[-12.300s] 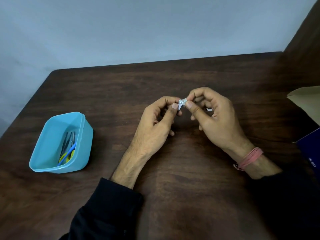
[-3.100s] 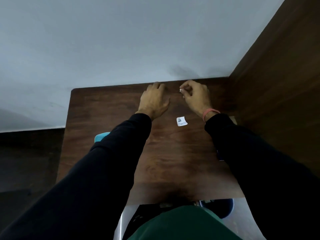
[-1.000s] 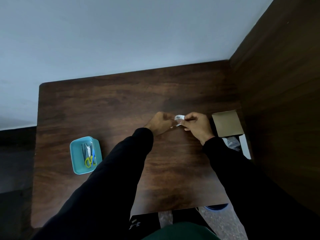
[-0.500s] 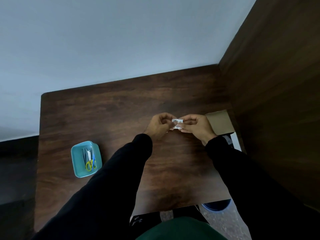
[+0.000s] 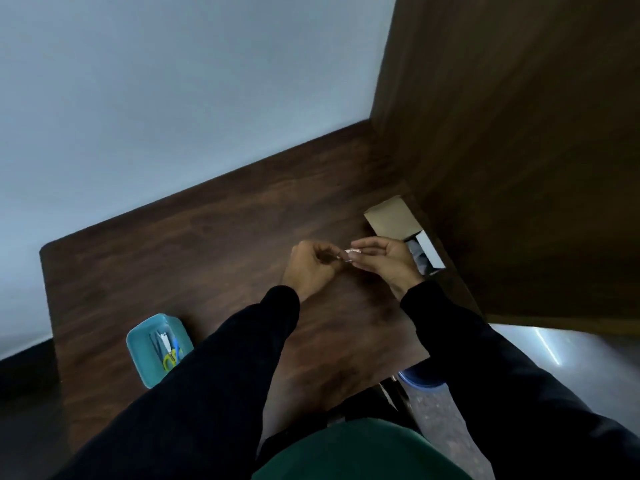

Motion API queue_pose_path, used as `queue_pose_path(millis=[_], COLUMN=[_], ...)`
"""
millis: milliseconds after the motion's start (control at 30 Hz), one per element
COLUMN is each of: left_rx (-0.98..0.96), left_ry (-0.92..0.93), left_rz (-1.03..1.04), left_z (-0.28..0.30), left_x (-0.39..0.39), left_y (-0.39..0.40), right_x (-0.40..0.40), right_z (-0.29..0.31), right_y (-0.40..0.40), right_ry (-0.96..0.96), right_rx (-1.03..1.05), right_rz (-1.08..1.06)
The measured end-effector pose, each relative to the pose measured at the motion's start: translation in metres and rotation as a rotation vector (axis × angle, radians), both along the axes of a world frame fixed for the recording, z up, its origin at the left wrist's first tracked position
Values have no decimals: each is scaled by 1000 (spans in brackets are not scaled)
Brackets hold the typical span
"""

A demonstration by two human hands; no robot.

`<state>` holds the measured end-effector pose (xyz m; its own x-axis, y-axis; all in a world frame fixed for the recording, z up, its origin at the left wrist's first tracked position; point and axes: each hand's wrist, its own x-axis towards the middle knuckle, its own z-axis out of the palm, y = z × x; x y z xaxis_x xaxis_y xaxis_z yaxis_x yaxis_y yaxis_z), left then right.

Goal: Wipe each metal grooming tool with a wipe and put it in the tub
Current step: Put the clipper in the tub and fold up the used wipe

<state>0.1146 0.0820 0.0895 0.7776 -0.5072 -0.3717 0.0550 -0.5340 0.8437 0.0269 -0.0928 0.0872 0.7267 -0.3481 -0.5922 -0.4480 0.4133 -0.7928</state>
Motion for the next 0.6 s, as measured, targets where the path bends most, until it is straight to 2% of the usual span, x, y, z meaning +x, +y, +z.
queue_pose_path(millis=[167, 367, 600], left_rx=[-150, -46, 4], left_ry=[326, 178, 195], left_rz=[103, -173, -456], left_z=[9, -6, -17], left_x=[-33, -85, -168], left_y=[-23, -50, -82], right_x=[-47, -128, -246], right_z=[-2, -5, -12], right_y=[-4, -3, -6], right_ry=[40, 46, 122], right_rx=[-77, -58, 34], right_rz=[-86, -215, -502])
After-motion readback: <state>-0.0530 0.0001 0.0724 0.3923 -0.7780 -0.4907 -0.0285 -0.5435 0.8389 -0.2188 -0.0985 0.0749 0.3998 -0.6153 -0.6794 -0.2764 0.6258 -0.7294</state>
